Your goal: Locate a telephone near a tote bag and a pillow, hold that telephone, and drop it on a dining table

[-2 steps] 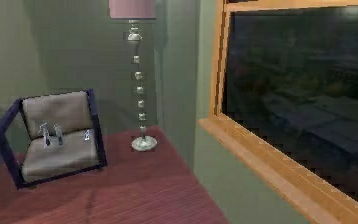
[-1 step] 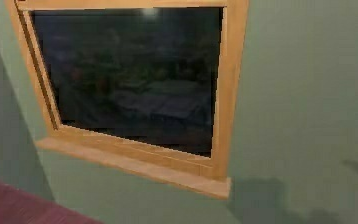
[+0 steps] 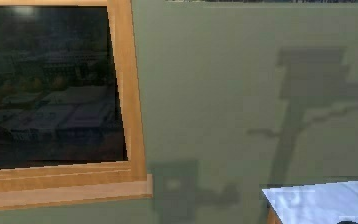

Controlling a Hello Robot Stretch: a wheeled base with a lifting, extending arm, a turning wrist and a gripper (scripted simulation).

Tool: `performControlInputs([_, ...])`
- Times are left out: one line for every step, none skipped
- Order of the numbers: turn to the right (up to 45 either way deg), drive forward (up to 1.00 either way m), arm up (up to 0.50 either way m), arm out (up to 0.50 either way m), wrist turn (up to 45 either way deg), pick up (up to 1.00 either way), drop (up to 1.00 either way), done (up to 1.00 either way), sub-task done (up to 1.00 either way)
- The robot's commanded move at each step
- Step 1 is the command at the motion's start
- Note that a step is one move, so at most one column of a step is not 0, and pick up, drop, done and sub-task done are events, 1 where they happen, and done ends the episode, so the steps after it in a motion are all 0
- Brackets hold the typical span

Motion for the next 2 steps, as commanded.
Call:
performControlInputs([0.0, 0.00, 0.00, 0.48, 0.0, 0.00, 0.00, 0.00, 0.00])
performControlInputs([0.0, 0.00, 0.00, 0.00, 45.0, 0.00, 0.00, 0.00, 0.00])
